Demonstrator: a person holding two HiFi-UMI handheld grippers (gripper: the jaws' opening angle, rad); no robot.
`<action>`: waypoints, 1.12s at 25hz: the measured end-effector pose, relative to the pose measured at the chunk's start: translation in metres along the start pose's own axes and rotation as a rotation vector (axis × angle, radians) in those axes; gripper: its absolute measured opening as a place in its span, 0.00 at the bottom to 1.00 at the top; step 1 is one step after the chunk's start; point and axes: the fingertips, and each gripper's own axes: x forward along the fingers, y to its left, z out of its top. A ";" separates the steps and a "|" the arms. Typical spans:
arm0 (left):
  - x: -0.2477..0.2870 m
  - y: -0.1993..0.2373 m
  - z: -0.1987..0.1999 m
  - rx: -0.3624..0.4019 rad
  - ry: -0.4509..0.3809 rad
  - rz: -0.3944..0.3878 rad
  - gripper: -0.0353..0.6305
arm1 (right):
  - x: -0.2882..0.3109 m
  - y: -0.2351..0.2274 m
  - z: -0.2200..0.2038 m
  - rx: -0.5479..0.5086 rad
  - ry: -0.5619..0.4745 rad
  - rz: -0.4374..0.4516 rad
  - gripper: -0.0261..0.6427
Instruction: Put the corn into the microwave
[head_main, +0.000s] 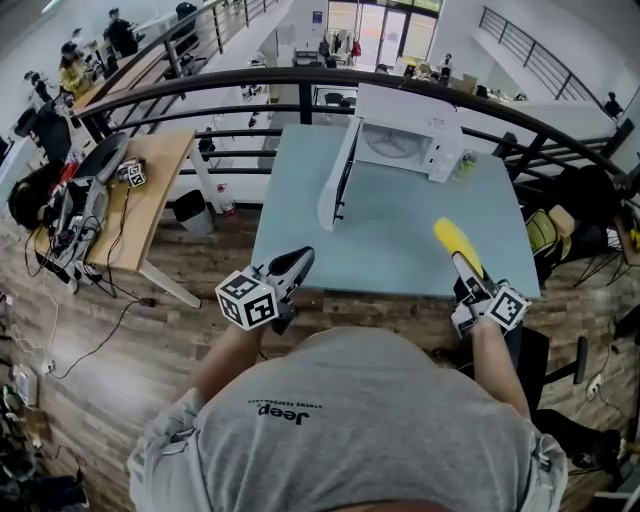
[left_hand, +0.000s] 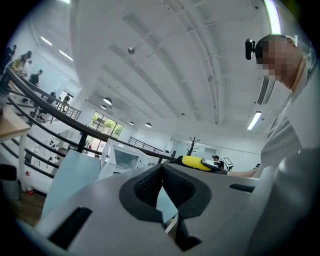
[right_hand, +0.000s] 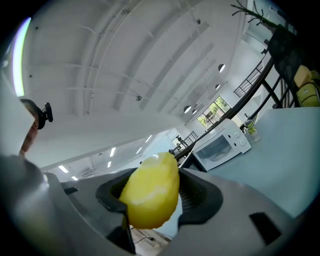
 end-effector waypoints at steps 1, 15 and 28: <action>0.003 0.002 0.000 0.000 0.001 0.004 0.08 | 0.003 -0.003 0.001 0.002 0.002 0.004 0.41; 0.102 0.009 0.000 0.032 0.025 0.085 0.08 | 0.035 -0.113 0.041 0.057 0.035 0.089 0.41; 0.300 0.001 0.003 -0.010 0.010 0.183 0.08 | 0.064 -0.265 0.130 0.097 0.170 0.187 0.41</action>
